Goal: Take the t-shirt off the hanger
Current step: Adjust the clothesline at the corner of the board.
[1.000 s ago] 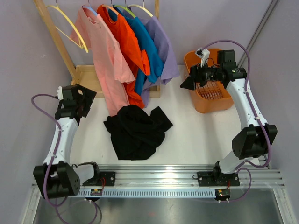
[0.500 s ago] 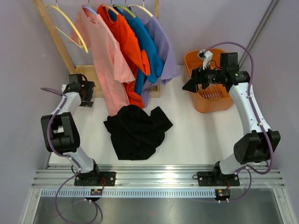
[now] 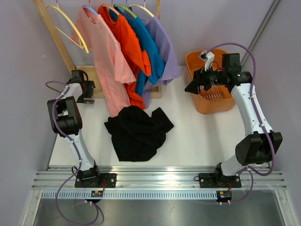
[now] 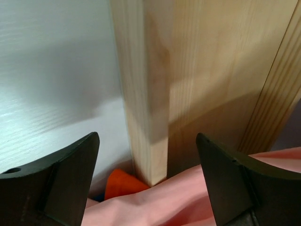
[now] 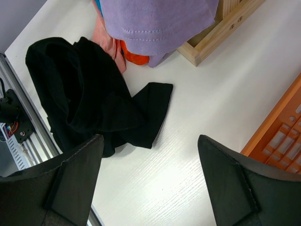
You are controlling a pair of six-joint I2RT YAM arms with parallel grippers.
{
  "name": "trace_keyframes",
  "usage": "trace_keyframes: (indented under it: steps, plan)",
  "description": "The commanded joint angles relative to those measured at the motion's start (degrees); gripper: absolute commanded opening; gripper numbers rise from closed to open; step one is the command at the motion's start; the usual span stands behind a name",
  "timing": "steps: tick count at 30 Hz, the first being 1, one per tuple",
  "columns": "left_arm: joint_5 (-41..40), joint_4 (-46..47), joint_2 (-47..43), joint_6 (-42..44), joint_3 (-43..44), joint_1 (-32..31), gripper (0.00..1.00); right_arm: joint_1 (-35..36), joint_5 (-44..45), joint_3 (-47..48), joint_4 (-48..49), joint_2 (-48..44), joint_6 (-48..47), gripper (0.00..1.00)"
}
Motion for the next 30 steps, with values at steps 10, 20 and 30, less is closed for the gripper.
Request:
trace_keyframes:
  steps: [10,20,30]
  plan:
    - [1.04,-11.01,8.64,-2.40,10.72,0.34,0.59,-0.78,1.20,2.69,0.08,0.02,0.10,0.88]
    - [2.27,-9.96,5.84,-2.31,6.95,0.17,0.21,-1.04,0.93,1.73,1.14,-0.68,0.54,0.88]
    - [3.86,-6.18,-0.40,-1.00,-2.10,-0.45,0.14,-1.04,-0.30,0.76,2.63,-1.74,1.51,0.89]
